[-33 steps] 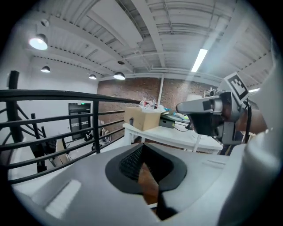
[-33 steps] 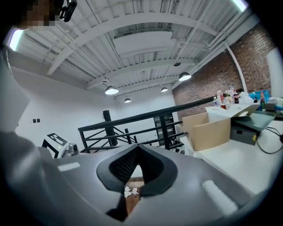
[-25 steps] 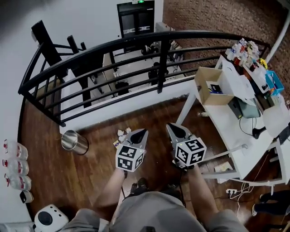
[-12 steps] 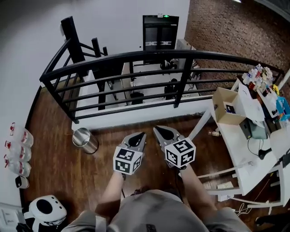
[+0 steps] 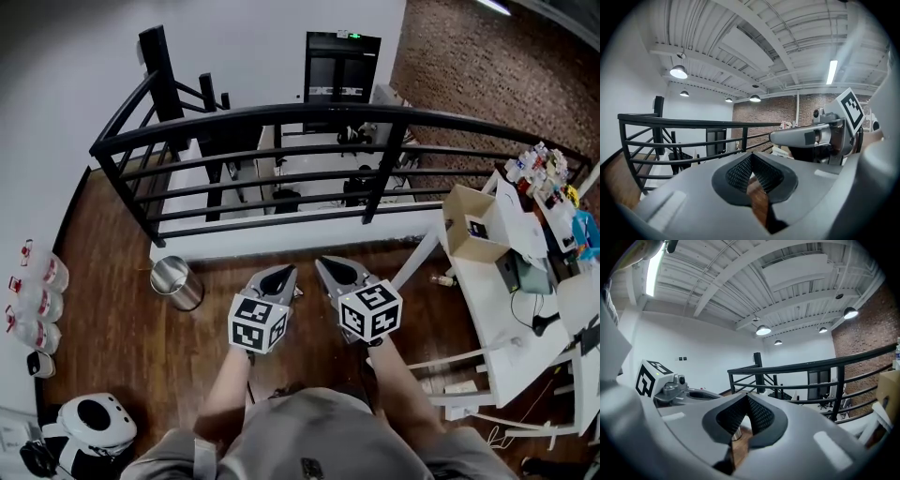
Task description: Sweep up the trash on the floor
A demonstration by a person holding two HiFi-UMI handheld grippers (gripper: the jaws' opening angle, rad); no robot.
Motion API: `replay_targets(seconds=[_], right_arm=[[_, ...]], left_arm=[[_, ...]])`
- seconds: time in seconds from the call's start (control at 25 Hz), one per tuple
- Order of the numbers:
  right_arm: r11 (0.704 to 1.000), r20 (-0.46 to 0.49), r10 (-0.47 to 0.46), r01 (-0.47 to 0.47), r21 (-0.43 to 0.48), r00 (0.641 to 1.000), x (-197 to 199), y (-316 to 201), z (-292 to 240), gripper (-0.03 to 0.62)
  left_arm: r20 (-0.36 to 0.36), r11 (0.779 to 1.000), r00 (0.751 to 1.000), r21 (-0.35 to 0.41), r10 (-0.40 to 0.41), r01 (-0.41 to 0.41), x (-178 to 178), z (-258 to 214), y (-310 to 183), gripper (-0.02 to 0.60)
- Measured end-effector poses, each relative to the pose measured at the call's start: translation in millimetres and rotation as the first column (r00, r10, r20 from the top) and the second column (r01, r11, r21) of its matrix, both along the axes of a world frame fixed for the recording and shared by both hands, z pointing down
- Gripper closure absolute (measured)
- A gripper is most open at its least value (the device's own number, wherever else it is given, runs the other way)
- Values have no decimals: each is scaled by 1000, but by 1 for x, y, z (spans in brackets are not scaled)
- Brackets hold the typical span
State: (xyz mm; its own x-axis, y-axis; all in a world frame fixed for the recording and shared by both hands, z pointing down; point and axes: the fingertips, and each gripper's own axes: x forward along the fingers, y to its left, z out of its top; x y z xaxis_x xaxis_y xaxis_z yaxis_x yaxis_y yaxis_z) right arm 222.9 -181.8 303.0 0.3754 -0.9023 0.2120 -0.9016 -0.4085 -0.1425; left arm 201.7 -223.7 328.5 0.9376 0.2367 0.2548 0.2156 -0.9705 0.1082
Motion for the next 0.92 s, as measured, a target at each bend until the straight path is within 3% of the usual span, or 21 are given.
replay_targets(seconds=[0.92], right_arm=[[1000,8,-20,20,-19,1000,-6,16,5,594]], left_arm=[[20,999,999,4,32,-32,-2,7,25,574]])
